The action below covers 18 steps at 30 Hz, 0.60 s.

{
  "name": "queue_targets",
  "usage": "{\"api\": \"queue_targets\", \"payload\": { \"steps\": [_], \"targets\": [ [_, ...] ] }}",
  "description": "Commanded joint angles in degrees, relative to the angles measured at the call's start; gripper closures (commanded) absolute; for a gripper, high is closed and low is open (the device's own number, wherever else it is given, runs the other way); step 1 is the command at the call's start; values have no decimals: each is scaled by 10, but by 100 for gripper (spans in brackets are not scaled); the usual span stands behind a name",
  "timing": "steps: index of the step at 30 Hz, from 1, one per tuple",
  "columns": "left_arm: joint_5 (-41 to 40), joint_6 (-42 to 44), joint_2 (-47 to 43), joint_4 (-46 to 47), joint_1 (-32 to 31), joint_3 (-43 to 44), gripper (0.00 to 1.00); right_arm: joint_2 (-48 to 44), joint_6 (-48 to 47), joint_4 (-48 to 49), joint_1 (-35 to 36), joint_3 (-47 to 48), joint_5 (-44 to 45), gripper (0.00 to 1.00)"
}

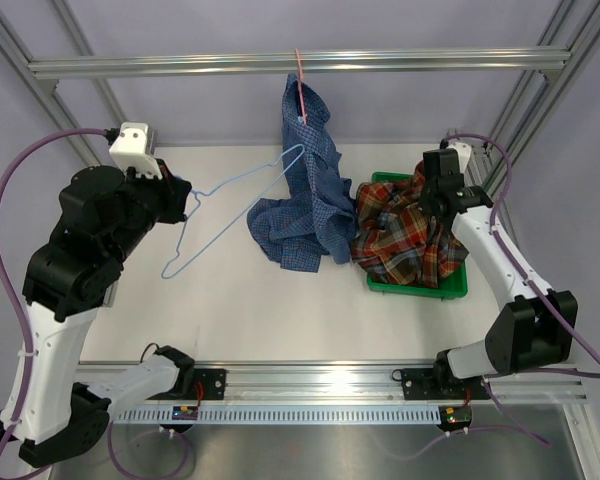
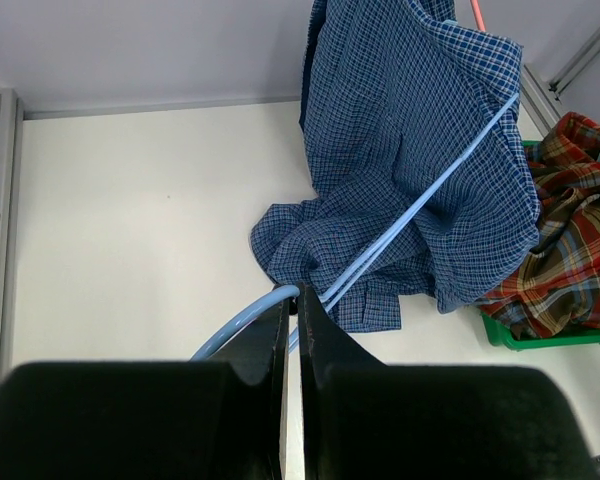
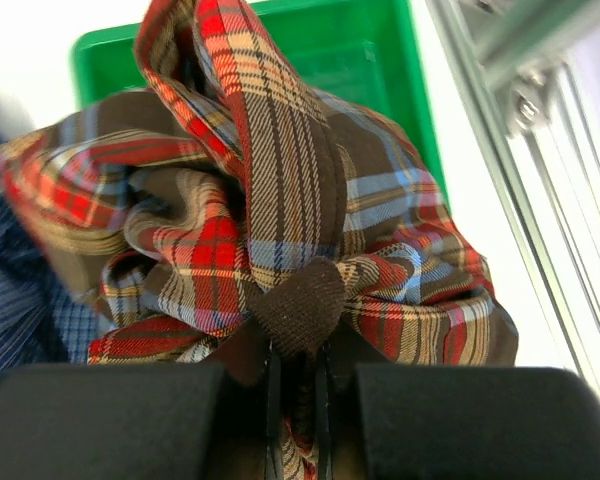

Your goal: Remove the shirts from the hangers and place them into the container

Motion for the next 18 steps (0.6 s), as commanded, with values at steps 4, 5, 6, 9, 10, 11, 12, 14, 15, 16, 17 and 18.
{"api": "queue_targets", "payload": {
  "steps": [4, 5, 6, 9, 10, 11, 12, 14, 15, 16, 17, 18],
  "targets": [
    [21, 6, -7, 22, 0, -1, 100, 22, 65, -31, -42, 2, 39, 100],
    [21, 6, -7, 21, 1, -3, 100, 51, 63, -36, -56, 5, 22, 100],
    [22, 6, -7, 23, 0, -4, 100, 67, 56, -43, -56, 10, 8, 100],
    [23, 7, -7, 26, 0, -6, 100, 127, 51, -53, -56, 21, -30, 100],
    [23, 7, -7, 25, 1, -6, 100, 138, 52, -51, -55, 21, -37, 100],
    [24, 7, -6, 25, 0, -6, 100, 156, 53, -46, -56, 18, -54, 100],
    [26, 7, -6, 25, 0, -6, 100, 165, 56, -48, -56, 18, -62, 100],
    [26, 7, -5, 26, 0, -6, 100, 186, 54, -50, -55, 17, -87, 100],
    [28, 7, -3, 26, 1, -6, 100, 191, 54, -51, -54, 16, -95, 100],
    [29, 7, -2, 26, 1, -6, 100, 194, 53, -53, -52, 15, -103, 100],
    [34, 7, 0, 27, 1, -7, 100, 198, 52, -57, -50, 14, -108, 98],
    [46, 9, -2, 31, 0, -10, 100, 197, 51, -57, -47, 8, -112, 95]
  ]
}}
